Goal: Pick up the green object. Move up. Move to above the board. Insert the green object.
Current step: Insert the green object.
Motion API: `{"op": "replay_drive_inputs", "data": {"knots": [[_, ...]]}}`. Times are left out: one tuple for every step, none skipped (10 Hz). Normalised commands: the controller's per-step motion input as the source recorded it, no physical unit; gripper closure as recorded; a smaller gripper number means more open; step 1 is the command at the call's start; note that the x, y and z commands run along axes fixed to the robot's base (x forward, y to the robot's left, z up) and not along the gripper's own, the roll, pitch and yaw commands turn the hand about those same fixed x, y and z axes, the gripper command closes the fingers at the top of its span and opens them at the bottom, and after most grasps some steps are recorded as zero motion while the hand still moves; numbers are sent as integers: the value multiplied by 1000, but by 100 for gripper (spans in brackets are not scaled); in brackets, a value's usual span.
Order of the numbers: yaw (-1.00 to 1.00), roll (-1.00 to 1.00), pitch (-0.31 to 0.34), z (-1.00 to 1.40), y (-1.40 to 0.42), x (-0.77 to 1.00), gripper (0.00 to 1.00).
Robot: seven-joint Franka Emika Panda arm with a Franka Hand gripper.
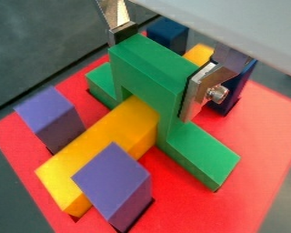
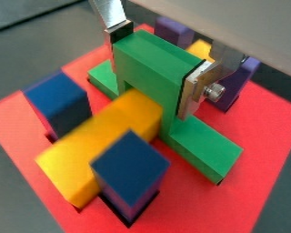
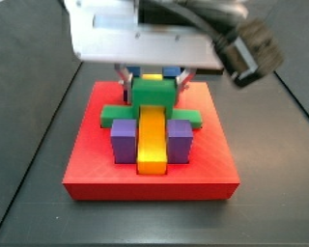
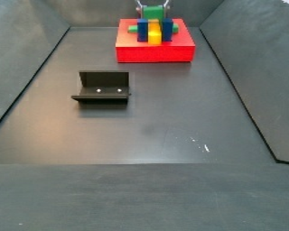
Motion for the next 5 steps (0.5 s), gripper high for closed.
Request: {"op": "replay_drive_inputs", "data": {"knots": [[-23,0,-41,-474,0,-134,100],[0,0,-20,-380,0,-191,100],[-6,0,0,-143,-34,-89,100],[0,0,-4,0,0,-11,100],[0,0,0,0,0,0,100]]}}
